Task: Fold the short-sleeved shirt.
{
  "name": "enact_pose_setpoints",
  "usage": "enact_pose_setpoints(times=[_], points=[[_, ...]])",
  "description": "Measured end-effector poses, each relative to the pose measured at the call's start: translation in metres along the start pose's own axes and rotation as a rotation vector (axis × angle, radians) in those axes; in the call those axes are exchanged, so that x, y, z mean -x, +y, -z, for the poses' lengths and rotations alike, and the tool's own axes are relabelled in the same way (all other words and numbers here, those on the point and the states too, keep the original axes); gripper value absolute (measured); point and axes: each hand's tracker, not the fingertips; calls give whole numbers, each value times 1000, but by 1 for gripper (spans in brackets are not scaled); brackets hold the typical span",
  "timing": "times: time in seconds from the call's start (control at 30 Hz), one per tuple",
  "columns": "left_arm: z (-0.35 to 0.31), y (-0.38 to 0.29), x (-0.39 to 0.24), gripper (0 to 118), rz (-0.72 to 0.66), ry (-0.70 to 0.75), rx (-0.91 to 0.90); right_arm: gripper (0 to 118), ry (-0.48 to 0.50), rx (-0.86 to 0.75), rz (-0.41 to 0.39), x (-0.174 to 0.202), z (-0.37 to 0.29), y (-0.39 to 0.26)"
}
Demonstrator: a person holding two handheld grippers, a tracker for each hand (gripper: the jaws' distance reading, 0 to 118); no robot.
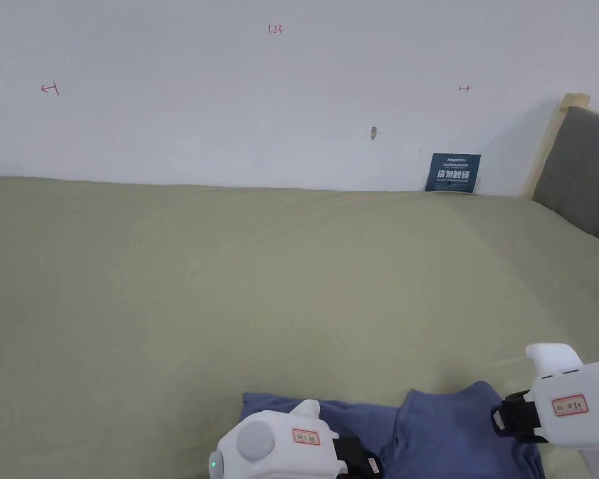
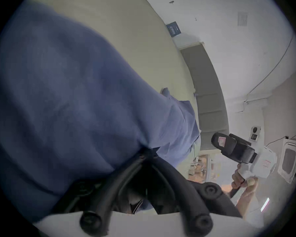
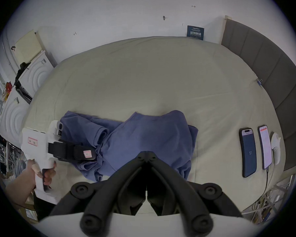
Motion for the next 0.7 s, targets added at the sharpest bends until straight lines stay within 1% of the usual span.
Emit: enact_pose_setpoints(times=[0.07, 0.13, 0.23, 0.3, 0.37, 0.5, 0.53, 0.57, 0.6, 0.63, 0.67, 0.7], points=[[-25, 7, -2, 0, 23, 1, -13, 0, 8, -4, 12, 1, 0, -1], [-59, 16, 3, 0, 90, -35, -63, 0, 16, 0, 10, 3, 0, -1], [-116, 31, 23, 0, 99, 31, -105, 0, 6, 10, -15, 11, 2, 0], [-145, 37, 41, 0, 97, 61, -102, 0, 15, 12, -21, 13, 3, 0], [-162, 39, 56, 0, 89, 83, -97, 0, 24, 10, -26, 16, 3, 1], [-166, 38, 74, 1, 67, 35, -84, 0, 24, 18, -36, 18, 4, 2], [-164, 38, 75, 12, 63, 34, -76, 0, 24, 21, -38, 18, 4, 2], [-162, 39, 76, 53, 56, 46, -64, 0, 23, 23, -39, 17, 3, 2], [-159, 40, 79, 91, 49, 58, -52, 0, 22, 24, -41, 18, 2, 2], [-154, 39, 80, 107, 49, 59, -41, 0, 21, 24, -43, 18, 0, 2], [-154, 37, 84, 108, 46, -35, -62, 0, 18, 24, -44, 17, -2, 2], [-154, 38, 86, 108, 34, -82, -86, 0, 15, 25, -45, 16, -3, 2]])
